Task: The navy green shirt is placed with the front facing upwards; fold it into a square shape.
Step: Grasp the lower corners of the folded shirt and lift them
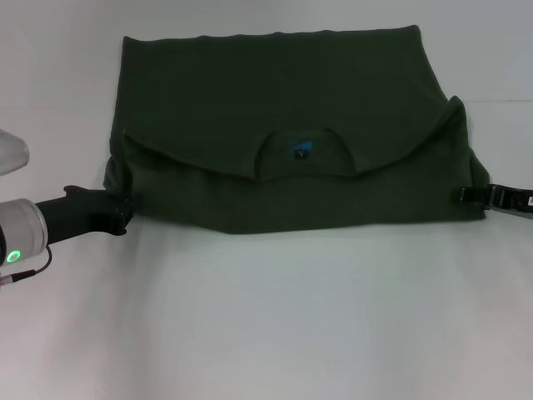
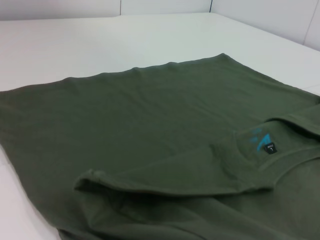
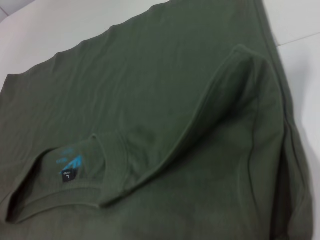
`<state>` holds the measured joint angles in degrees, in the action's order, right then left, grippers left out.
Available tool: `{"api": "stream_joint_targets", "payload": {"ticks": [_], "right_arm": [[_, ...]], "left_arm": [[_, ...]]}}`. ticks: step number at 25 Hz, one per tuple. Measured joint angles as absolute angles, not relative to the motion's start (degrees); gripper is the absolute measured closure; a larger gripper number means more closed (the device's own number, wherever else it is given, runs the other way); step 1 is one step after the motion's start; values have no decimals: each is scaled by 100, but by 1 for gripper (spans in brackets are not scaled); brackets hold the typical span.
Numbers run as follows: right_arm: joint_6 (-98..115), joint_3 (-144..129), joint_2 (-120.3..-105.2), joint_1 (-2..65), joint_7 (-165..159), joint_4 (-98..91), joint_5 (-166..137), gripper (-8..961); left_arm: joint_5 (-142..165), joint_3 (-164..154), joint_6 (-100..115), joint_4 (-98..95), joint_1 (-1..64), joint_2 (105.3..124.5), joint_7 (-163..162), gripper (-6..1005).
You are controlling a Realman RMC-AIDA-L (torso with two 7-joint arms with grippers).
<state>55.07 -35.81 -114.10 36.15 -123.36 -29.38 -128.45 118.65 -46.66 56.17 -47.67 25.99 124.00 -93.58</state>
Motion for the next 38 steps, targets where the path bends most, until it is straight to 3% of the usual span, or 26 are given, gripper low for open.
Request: {"api": "stream_joint_targets", "payload": {"ticks": [11, 22, 28, 31, 36, 38], "right_arm": [[5454, -3568, -11361, 3598, -12335, -2945, -12829, 361], [5514, -3592, -11486, 3636, -12267, -2966, -12817, 360], [5503, -3608, -11486, 3616, -12257, -2995, -12820, 491], [5506, -3610, -11493, 3601, -12251, -3014, -12819, 731], [5519, -3601, -11495, 3552, -12213, -3024, -12815, 931], [5520, -3568, -11495, 3513, -12154, -3024, -12802, 931]], "left_arm": [[11873, -4671, 5596, -4758, 2608, 12392, -9376, 968], [11874, -4658, 5561, -4759, 2612, 12392, -9378, 969], [11873, -4658, 5554, -4763, 2610, 12392, -9378, 970], [11873, -4658, 5553, -4757, 2610, 12392, -9378, 970], [11873, -4658, 5553, -4749, 2613, 12392, -9392, 970], [11873, -4658, 5554, -4747, 2613, 12392, -9403, 969]]}}
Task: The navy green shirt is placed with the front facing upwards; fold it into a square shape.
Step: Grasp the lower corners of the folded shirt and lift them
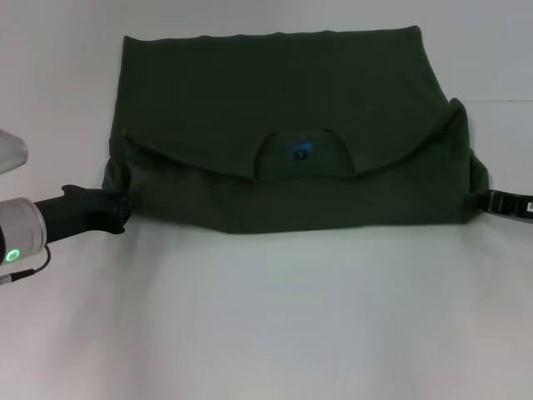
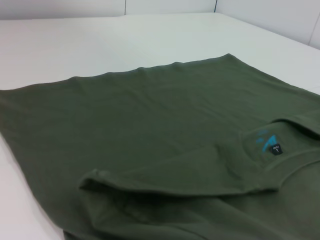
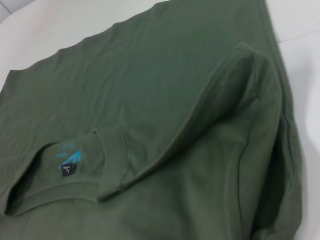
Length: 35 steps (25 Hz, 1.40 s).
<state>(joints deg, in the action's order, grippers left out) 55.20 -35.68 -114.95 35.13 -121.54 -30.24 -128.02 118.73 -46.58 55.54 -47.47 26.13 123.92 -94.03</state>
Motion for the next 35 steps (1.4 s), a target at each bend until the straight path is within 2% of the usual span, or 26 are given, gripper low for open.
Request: {"api": "stream_joint_targets", "payload": {"ticks": [5, 11, 20, 35], "right_arm": [[5666, -3545, -11490, 3273, -11776, -3029, -12398, 930], [6335, -3463, -11405, 2728, -10992, -3039, -11582, 930], [7512, -3099, -11315, 2038, -10249, -3054, -11412, 930], [9647, -2310, -11288, 697, -9230, -3337, -11441, 931]], "left_arm": [[11856, -4658, 5630, -4781, 2562, 12392, -9535, 969], [11856, -4280, 6541, -5092, 2393, 12392, -10038, 968], [11829, -2995, 8216, -5111, 2190, 12287, -10399, 969], [12131, -2109, 10304, -5106, 1610, 12213, -10534, 969]]}}
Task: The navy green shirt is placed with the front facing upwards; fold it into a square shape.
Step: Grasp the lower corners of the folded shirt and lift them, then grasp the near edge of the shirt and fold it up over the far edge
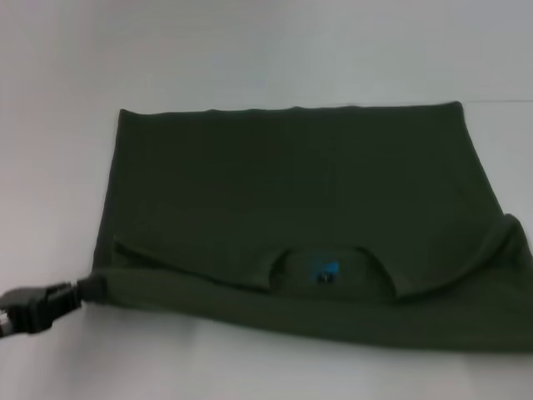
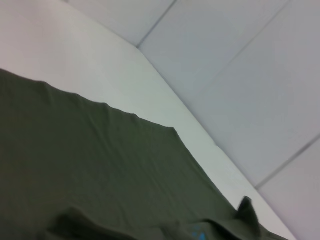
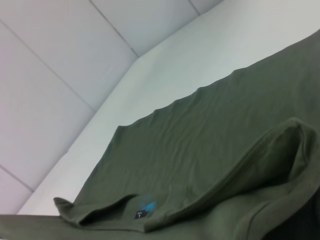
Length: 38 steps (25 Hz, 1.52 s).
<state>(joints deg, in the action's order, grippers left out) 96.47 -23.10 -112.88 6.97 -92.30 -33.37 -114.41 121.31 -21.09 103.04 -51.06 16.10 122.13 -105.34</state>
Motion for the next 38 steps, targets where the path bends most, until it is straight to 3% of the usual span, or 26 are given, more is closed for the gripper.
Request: {"api": "stream_joint_targets", "payload": {"ticks": [8, 15, 22, 32, 38], "right_arm": [[10424, -2071, -11265, 348, -8796, -3410, -11909, 930], [10680, -1563, -11313, 313, -8773, -3559, -12535, 929], [10791, -1318, -11268, 465, -8772, -3560, -12529, 929], [10766, -200, -10994, 1561, -9143, -3571, -12508, 928], [10033, -104, -10929, 2310, -9434, -3563, -12465, 927]], "left_arm": [[12371, -1968, 11005, -5106, 1447, 12239, -10548, 969], [12665, -1890, 11226, -5086, 1347, 12267, -10593, 970], [12682, -1867, 11182, -4985, 1455, 12243, -10593, 970], [12628, -1436, 10631, -4713, 2636, 11831, -10786, 970], [12665, -1596, 9614, -4379, 3545, 11647, -10915, 970]]}}
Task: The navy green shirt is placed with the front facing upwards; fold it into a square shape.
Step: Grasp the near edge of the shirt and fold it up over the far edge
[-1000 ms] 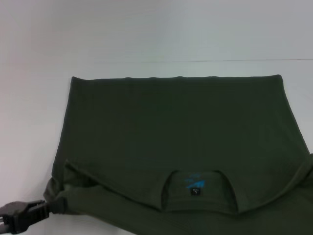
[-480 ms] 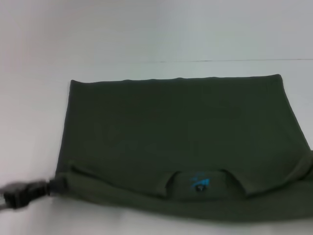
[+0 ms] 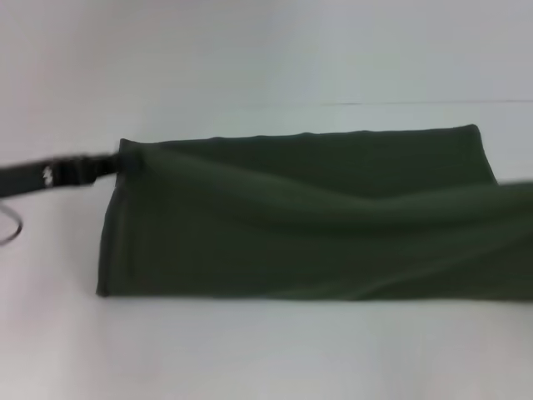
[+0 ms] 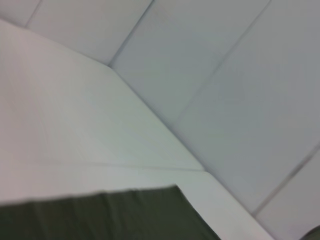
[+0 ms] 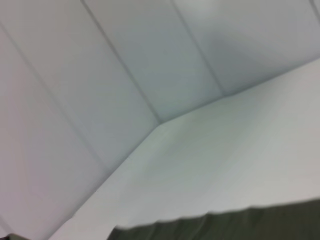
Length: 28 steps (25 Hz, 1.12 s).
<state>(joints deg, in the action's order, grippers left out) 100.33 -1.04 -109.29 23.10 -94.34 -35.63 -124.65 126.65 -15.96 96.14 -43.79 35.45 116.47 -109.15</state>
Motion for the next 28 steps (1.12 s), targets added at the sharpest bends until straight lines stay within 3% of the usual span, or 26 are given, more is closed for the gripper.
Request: {"api": "stream_joint_targets", "payload": {"ticks": [5, 17, 28], "right_arm": [[9310, -235, -10925, 2806, -9510, -3503, -12392, 927], [6889, -631, -11074, 3562, -9114, -2705, -12355, 926], [5192, -854, -11364, 4288, -8480, -2280, -12288, 925]], "left_arm": [[12631, -1916, 8502, -4302, 3952, 11657, -11028, 969], [12620, -2395, 6051, -3664, 4465, 11722, -10974, 968], [12537, -2540, 4485, -3206, 4771, 11862, -10458, 966]]}}
